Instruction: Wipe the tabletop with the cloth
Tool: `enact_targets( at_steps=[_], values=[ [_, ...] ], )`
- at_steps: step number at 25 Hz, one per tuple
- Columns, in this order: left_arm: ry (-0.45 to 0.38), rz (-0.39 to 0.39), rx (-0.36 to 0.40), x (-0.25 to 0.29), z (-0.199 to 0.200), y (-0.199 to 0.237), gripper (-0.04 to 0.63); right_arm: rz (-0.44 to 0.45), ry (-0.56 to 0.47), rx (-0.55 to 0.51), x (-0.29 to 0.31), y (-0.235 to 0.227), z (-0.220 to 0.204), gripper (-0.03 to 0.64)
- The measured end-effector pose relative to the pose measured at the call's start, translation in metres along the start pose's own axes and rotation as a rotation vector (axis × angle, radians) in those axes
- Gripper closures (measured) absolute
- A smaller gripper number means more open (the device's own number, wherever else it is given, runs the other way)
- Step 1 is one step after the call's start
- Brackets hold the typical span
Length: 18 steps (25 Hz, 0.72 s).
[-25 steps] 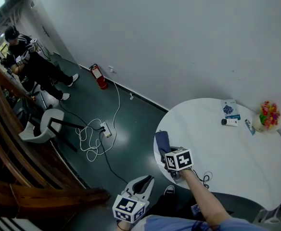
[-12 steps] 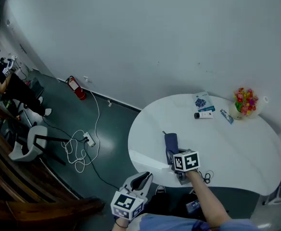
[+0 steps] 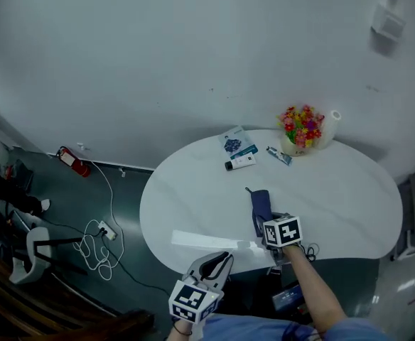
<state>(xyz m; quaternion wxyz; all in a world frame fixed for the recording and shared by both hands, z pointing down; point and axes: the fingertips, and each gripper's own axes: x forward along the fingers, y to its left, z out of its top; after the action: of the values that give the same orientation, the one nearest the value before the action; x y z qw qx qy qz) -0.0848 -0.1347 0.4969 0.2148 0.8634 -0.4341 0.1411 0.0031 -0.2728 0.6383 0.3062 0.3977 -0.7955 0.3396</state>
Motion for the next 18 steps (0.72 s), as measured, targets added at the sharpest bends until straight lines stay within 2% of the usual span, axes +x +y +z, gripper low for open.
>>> enact_targets(
  at_steps=[7, 18],
  values=[
    [0.038, -0.138, 0.079, 0.073, 0.019, -0.067, 0.565, -0.127, -0.029, 0.12, -0.059, -0.129, -0.02, 0.54],
    [0.047, -0.236, 0.113, 0.168, 0.037, -0.156, 0.565, -0.295, -0.045, 0.219, -0.151, -0.305, -0.06, 0.54]
  ],
)
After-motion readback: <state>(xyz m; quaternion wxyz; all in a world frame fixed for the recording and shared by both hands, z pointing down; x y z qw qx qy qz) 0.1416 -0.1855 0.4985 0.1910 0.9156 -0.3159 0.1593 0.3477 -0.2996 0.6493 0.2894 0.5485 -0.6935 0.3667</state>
